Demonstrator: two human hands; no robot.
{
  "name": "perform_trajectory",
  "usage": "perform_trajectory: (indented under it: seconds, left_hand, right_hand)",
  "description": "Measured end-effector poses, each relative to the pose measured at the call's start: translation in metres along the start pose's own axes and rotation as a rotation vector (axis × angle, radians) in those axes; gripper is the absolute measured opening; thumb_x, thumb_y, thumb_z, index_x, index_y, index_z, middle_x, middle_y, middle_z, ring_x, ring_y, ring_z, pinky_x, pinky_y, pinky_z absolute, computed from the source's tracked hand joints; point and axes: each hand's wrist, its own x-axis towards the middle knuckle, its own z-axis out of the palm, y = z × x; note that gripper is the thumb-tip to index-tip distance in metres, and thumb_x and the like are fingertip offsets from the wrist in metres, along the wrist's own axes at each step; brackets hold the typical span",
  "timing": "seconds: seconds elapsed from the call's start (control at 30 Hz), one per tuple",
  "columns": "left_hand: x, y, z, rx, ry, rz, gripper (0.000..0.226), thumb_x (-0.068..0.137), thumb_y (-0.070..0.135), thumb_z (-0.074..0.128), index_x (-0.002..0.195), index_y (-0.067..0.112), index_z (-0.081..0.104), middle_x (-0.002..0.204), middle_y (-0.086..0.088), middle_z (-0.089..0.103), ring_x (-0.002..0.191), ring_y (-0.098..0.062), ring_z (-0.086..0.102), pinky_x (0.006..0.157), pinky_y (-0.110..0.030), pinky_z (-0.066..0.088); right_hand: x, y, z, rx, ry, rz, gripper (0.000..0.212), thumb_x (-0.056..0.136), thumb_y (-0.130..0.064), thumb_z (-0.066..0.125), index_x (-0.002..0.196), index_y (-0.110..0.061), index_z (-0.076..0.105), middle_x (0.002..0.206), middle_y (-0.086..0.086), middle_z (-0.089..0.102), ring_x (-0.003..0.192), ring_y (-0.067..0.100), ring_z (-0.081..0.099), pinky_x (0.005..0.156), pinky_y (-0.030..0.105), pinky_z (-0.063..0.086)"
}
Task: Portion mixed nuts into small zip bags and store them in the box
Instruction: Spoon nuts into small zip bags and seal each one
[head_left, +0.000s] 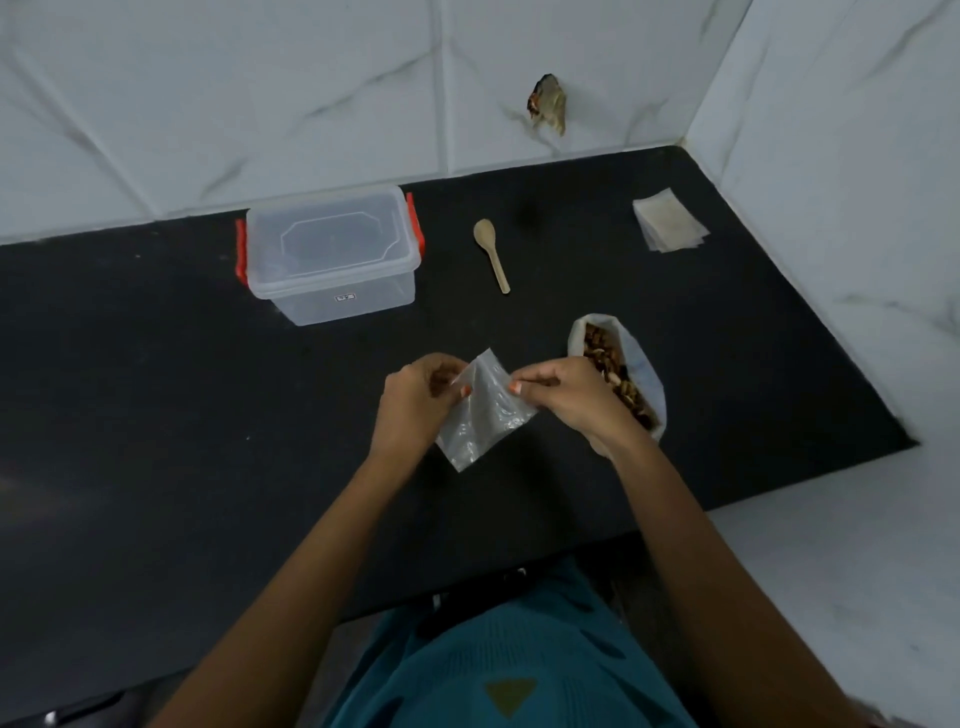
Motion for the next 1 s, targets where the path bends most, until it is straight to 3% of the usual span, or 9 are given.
perform_trajectory:
  seconds: [0.07,0.13,0.2,0.3,0.4,0.57,0.67,0.8,1.0]
  left_hand:
    - [-0.007,-0.005,0.002,0.072,0.118,0.068,0.038,0.08,0.007,0.068,0.116,0.013,0.058,0.116,-0.001,0.055,0.106,-0.007,0.052,0.085,-0.012,0.04]
    - [-0.015,-0.004,0.003,0.053,0.221,0.079,0.033,0.081,0.008,0.068,0.112,0.013,0.057,0.114,-0.002,0.054,0.103,-0.01,0.052,0.082,-0.014,0.042]
    - [-0.022,-0.002,0.005,-0.089,0.172,0.046,0.018,0.083,0.014,0.066,0.099,0.015,0.06,0.099,0.001,0.059,0.09,-0.009,0.059,0.071,-0.011,0.048]
    - [-0.03,0.004,0.009,-0.282,0.04,-0.056,0.007,0.084,0.022,0.066,0.088,0.019,0.061,0.084,0.003,0.065,0.079,-0.009,0.065,0.069,-0.016,0.053]
    - [-0.031,0.008,0.009,-0.38,-0.004,-0.115,0.002,0.085,0.016,0.064,0.083,0.017,0.063,0.079,0.0,0.067,0.072,-0.008,0.066,0.069,-0.019,0.055]
    - [-0.028,0.013,0.004,-0.561,-0.101,-0.167,0.009,0.085,0.004,0.061,0.083,0.012,0.066,0.079,-0.002,0.068,0.068,-0.003,0.068,0.061,-0.013,0.053]
    - [-0.027,0.015,0.007,-0.402,-0.081,-0.164,0.01,0.085,0.006,0.062,0.084,0.015,0.066,0.082,-0.001,0.067,0.071,-0.005,0.066,0.064,-0.015,0.054]
    - [-0.02,0.015,0.012,-0.067,0.028,-0.185,0.014,0.084,0.01,0.065,0.098,0.012,0.065,0.092,0.002,0.063,0.079,-0.005,0.061,0.064,-0.016,0.049]
    - [-0.014,0.018,0.019,0.018,0.077,-0.121,0.023,0.084,0.01,0.063,0.105,0.014,0.056,0.102,0.003,0.054,0.088,-0.007,0.055,0.062,-0.013,0.043]
  right_hand:
    - [-0.004,0.001,0.01,0.018,0.044,0.023,0.019,0.087,-0.013,0.06,0.105,-0.01,0.066,0.093,-0.003,0.064,0.084,0.003,0.058,0.076,0.015,0.047]
    - [-0.008,0.001,0.017,0.036,0.088,0.036,0.016,0.087,-0.015,0.062,0.101,-0.01,0.068,0.087,-0.005,0.064,0.085,0.005,0.058,0.072,0.015,0.046]
    - [-0.011,0.001,0.022,0.062,0.107,0.049,0.01,0.085,-0.017,0.064,0.093,-0.014,0.068,0.085,-0.007,0.064,0.085,0.006,0.059,0.069,0.014,0.045]
    - [-0.015,-0.001,0.028,0.116,0.104,0.045,0.005,0.08,-0.018,0.07,0.083,-0.016,0.068,0.081,-0.008,0.066,0.082,0.004,0.061,0.065,0.011,0.044]
    - [-0.018,0.0,0.031,0.117,0.079,0.051,0.008,0.079,-0.014,0.07,0.086,-0.01,0.068,0.079,-0.006,0.066,0.077,0.0,0.06,0.059,0.007,0.044]
    - [-0.018,0.002,0.024,0.178,0.019,0.04,0.004,0.08,-0.014,0.069,0.08,-0.012,0.066,0.082,0.001,0.067,0.079,0.007,0.062,0.067,0.015,0.048]
    - [-0.018,0.001,0.024,0.111,0.057,0.002,0.005,0.081,-0.013,0.068,0.077,-0.013,0.064,0.081,0.0,0.065,0.079,0.008,0.061,0.071,0.018,0.05]
    - [-0.013,0.002,0.021,-0.227,0.348,-0.202,0.006,0.081,-0.004,0.062,0.077,-0.007,0.06,0.081,0.008,0.065,0.075,0.015,0.061,0.064,0.016,0.046]
    - [-0.006,0.001,0.015,-0.377,0.261,-0.266,0.011,0.085,-0.005,0.06,0.094,-0.01,0.056,0.086,0.002,0.062,0.079,0.013,0.062,0.07,0.025,0.053]
